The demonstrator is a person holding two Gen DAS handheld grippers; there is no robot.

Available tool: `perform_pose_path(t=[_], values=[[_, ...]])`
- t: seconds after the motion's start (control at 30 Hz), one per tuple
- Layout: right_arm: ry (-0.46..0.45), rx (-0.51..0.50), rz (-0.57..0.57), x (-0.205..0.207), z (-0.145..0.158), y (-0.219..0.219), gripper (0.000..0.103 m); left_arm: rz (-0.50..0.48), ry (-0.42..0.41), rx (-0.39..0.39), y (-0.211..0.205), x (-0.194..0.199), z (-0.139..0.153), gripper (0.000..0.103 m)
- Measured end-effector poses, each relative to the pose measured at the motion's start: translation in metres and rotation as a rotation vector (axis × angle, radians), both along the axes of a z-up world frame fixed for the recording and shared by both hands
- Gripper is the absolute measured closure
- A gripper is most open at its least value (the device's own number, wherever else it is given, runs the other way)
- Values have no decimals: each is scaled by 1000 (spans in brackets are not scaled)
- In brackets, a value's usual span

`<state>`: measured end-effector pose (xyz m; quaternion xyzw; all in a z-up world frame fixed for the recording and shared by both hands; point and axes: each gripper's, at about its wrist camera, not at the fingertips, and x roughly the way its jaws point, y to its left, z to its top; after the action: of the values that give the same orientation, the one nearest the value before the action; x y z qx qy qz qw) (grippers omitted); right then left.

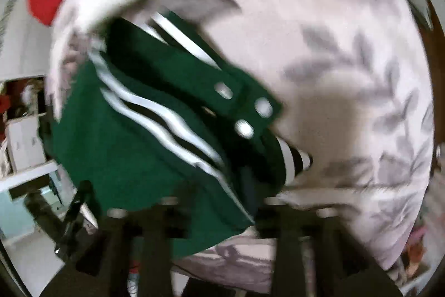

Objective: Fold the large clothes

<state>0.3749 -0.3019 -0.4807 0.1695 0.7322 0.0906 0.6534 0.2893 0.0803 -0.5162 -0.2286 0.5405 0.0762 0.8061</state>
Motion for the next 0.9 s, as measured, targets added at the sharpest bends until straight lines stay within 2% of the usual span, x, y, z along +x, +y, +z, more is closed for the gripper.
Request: perform_pose_path(t=[0.03,0.1,0.17,0.23,0.3,0.33,0.37,0.43,0.5,0.57,0.67,0.73,0.77,0.8,0.83,0.9], values=[[-33,29,28,6,10,6,38,25,-2,6,3,-3,3,0],[-73,94,96,23,16,22,37,82,3,12,8,-6,7,0],[-105,101,166,46,17,45,37,122,17,26,11,-10,5,0],[-101,108,221,70,-4,64,37,147,20,39,8,-9,3,0],[-39,114,278,93,-32,86,38,153,26,64,4,-6,1,0],[-23,143,292,98,-40,94,60,155,29,74,2,-4,-1,0],[-15,157,324,100,-46,104,75,160,34,84,1,-3,-3,0],[-74,83,450,96,-35,128,98,170,42,95,2,-3,-5,0],[-135,32,463,97,-25,132,100,182,41,78,2,-1,-9,0],[-142,2,398,109,-34,122,100,192,39,59,3,-1,-9,0],[-48,35,334,119,-66,110,100,195,50,67,-1,2,-7,0],[-22,64,349,120,-70,109,99,193,63,81,-3,1,-1,0],[-9,96,357,122,-66,106,97,195,69,88,-3,-3,5,0],[3,117,365,125,-64,103,82,203,62,94,-3,-10,12,0],[14,125,375,125,-57,95,53,212,53,95,-1,-17,19,0],[-13,181,363,123,-41,68,18,242,39,74,3,-34,26,0]])
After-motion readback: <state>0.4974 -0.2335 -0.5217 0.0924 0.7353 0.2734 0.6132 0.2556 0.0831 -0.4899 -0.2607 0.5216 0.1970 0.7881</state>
